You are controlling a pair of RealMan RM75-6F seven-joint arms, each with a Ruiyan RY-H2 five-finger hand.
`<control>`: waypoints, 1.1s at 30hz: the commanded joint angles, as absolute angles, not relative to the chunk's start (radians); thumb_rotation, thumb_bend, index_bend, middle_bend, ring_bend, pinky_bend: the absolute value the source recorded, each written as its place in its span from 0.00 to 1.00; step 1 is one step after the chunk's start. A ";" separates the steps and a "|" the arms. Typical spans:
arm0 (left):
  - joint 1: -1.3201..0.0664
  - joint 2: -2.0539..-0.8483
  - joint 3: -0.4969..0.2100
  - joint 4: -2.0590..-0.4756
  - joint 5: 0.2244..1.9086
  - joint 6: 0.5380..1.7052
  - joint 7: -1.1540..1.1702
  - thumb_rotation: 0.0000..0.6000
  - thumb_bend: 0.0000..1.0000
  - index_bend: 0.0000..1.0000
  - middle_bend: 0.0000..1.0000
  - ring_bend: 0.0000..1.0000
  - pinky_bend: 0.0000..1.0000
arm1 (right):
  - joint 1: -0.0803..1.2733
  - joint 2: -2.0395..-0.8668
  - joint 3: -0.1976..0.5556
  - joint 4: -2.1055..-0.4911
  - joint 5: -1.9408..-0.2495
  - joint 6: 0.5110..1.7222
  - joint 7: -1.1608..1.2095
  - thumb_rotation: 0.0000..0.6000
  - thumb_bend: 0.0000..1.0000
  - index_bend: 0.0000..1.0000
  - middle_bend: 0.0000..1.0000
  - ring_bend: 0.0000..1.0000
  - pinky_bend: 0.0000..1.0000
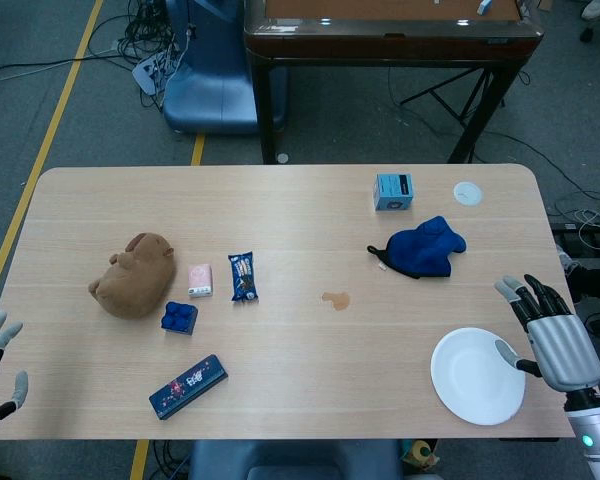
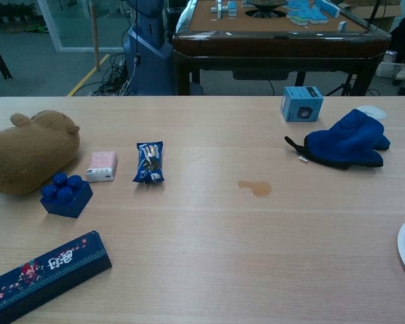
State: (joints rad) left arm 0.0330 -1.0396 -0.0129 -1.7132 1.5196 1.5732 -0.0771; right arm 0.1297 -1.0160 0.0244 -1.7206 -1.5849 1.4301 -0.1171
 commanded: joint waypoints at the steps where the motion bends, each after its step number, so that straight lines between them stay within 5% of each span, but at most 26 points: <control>1: 0.032 -1.041 -0.013 -1.711 1.519 1.571 -0.078 1.00 0.48 0.12 0.00 0.00 0.00 | 0.130 -1.015 0.024 -1.722 -1.585 1.429 -0.119 1.00 0.35 0.07 0.15 0.06 0.14; 14: 0.037 -1.043 -0.013 -1.702 1.518 1.579 -0.088 1.00 0.48 0.12 0.00 0.00 0.00 | 0.165 -1.014 0.046 -1.734 -1.537 1.368 -0.171 1.00 0.35 0.07 0.15 0.06 0.14; 33: 0.051 -1.039 -0.011 -1.704 1.517 1.597 -0.091 1.00 0.48 0.12 0.00 0.00 0.00 | 0.428 -1.142 0.163 -1.551 -1.209 0.970 -0.263 1.00 0.35 0.07 0.15 0.06 0.14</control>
